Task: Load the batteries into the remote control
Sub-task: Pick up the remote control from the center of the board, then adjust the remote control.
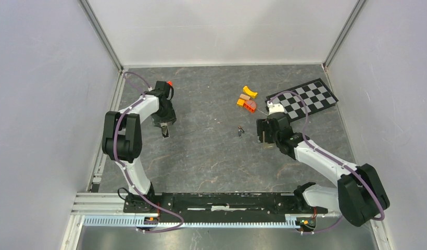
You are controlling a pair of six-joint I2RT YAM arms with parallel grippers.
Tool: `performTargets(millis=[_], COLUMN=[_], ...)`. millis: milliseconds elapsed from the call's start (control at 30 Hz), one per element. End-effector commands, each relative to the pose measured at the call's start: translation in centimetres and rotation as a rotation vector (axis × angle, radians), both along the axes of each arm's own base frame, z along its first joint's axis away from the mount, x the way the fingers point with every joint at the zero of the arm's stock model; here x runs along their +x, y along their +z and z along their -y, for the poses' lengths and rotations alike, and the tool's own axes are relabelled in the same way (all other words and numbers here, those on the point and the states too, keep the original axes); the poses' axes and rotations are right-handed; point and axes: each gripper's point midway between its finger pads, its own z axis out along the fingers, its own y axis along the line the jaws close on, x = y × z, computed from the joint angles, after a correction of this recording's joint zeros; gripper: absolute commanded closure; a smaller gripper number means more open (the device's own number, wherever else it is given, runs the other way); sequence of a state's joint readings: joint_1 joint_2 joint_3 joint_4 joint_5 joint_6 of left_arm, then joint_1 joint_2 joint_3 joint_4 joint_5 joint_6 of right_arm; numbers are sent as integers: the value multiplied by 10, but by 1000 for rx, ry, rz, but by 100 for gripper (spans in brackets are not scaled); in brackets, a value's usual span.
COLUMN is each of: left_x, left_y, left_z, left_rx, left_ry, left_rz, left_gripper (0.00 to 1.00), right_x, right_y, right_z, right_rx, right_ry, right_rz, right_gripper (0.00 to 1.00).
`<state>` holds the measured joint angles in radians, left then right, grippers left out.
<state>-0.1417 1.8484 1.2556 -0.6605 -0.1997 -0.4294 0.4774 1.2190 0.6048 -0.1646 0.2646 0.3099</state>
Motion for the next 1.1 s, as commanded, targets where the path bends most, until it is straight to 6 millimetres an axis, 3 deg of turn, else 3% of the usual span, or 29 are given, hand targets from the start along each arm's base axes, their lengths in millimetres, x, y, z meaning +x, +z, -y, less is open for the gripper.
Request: performTargets(millis=[0,133,267,300,400,500,633,733,900,1000,1067], left_x=[-1,-10,-13,-13,-18,-32,-65,-98,-143,-154,-159], left_y=[-1,-9,-4,0,24,65,132,178,231,254,269], left_z=[1,1,12,16,48,105,178,222,257,264,268], left_rx=[-9,-14,-57,-73,-196,-453,-846,-1080,-1281,-1378,-1443], left_ry=[20,30,8,-7,-99,-244,-422,-563,-744,-783,-814], left_rz=[-2,-8,3,10,48,127,211,214,211,233,251], left_gripper=[38,55,93,98,98,98,98,98,98,98,98], right_x=[5,2,-4,-6,-7,-5,-14,-16,-25,-25,-27], right_y=[27,26,21,22,36,67,115,148,213,236,241], right_z=[-6,-6,-14,-20,-40,-64,-105,-121,-135,-137,-142], right_rx=[64,85,119,130,171,248,488,748,1129,1186,1221], right_ry=[-3,-13,18,55,202,340,484,403,372,399,418], right_rz=[52,50,14,9,30,97,171,172,238,277,255], right_gripper=[18,20,24,23,17,11,5,3,3,2,2])
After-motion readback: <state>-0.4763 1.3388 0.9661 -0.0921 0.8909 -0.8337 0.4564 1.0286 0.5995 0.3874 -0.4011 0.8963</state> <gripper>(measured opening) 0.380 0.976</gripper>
